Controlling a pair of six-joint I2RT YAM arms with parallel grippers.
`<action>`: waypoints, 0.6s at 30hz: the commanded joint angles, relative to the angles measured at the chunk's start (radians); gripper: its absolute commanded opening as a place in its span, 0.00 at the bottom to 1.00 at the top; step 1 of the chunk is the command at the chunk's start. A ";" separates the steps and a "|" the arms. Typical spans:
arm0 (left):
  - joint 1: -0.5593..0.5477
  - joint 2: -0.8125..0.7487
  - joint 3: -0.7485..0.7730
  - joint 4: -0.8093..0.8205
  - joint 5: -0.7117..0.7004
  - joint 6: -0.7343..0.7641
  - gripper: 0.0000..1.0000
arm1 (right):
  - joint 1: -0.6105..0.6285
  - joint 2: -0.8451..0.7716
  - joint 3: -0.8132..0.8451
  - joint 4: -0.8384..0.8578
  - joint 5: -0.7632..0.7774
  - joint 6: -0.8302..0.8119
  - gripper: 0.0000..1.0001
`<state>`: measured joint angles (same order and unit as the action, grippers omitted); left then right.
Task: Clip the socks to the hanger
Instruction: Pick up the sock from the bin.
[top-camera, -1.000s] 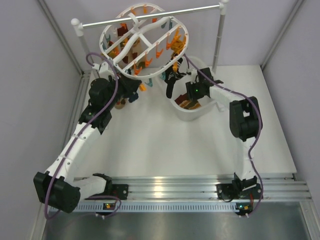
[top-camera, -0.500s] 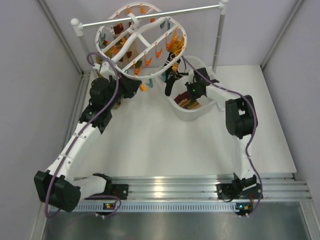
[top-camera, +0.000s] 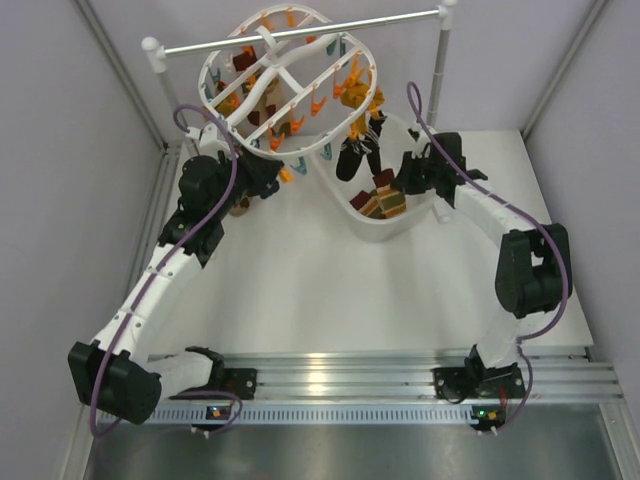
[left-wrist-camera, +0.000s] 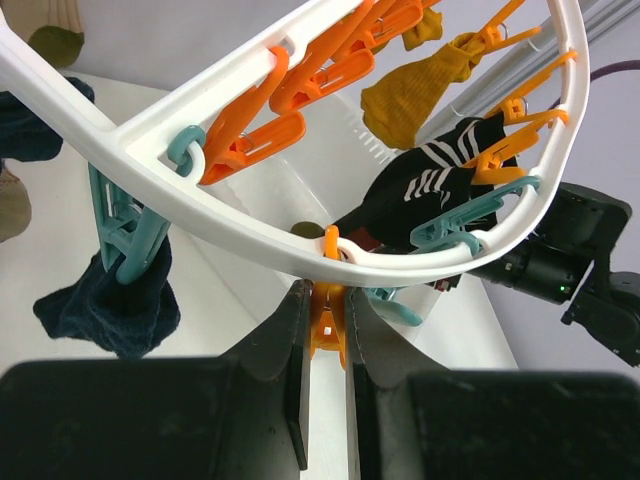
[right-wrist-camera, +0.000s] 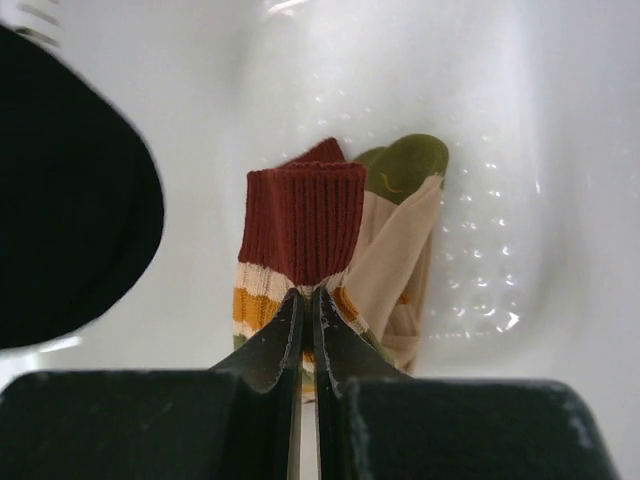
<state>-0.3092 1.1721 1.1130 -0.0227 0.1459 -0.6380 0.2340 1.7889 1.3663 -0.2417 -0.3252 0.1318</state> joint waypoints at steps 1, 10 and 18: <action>0.013 -0.003 0.022 0.098 -0.017 -0.019 0.00 | -0.007 -0.066 -0.035 0.133 -0.083 0.078 0.00; 0.015 0.000 0.021 0.101 -0.026 -0.029 0.00 | -0.053 -0.164 -0.088 0.177 -0.121 0.166 0.00; 0.015 0.003 0.021 0.113 -0.020 -0.034 0.00 | -0.073 -0.278 -0.223 0.215 -0.144 0.127 0.00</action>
<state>-0.3084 1.1721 1.1130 -0.0208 0.1493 -0.6563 0.1719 1.5955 1.1687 -0.1135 -0.4347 0.2695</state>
